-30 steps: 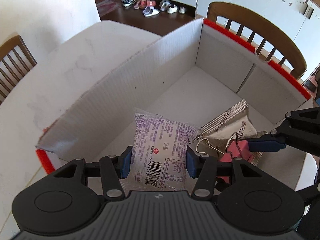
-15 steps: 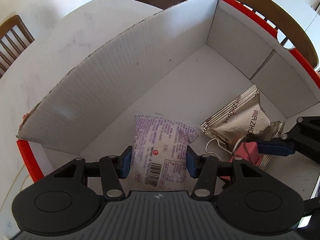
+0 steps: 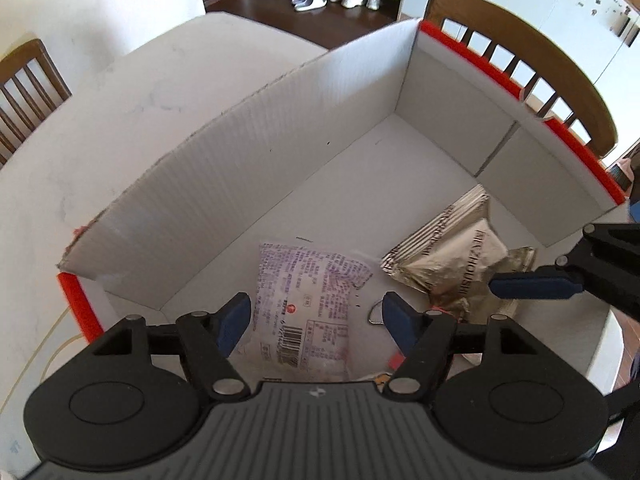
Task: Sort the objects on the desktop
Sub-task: 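Open the left tool to release the bread bag while the right tool releases the clip, then withdraw both tools from the box back over the table items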
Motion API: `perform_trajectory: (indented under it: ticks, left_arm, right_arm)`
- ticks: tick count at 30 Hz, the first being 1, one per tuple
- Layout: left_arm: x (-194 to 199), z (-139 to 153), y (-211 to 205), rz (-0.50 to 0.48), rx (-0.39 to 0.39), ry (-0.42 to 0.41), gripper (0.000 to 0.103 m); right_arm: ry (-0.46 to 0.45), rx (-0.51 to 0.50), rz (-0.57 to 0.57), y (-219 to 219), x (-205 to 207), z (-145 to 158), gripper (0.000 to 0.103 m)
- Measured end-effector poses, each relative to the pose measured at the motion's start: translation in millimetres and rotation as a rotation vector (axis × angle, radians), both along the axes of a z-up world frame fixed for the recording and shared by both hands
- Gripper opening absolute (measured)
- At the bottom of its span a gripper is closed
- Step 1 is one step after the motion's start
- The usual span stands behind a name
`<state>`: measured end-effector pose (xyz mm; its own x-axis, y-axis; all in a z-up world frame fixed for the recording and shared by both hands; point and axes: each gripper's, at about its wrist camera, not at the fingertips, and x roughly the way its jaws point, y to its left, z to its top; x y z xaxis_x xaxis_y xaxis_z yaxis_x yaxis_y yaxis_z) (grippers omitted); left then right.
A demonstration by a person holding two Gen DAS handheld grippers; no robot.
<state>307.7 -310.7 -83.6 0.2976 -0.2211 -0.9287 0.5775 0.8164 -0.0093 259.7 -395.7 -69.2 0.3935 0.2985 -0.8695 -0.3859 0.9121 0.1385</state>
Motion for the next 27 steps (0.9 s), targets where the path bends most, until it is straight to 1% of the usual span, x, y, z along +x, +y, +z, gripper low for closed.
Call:
perform_trajectory:
  ticks: [4,9,18,27]
  left_arm:
    - [-9.3,15.9,5.3,0.008,-0.018,-0.029,0.072]
    - [-5.8,39.5,9.7,0.030,-0.045,-0.072,0.072]
    - [-40.3,70.1,32.8,0.024,-0.074,-0.128,0.072]
    - [-76.3,85.9,58.4,0.037,-0.117,-0.160,0.072]
  right_arm:
    - [-0.023,0.005,0.010,-3.7,-5.4,10.9,0.066]
    - [-0.050,0.012,0.020,-7.1,-9.9,21.6,0.066]
    - [-0.090,0.014,0.031,-7.7,-26.3,45.9,0.068]
    - [-0.114,0.002,0.038,-0.4,-46.2,52.5,0.069]
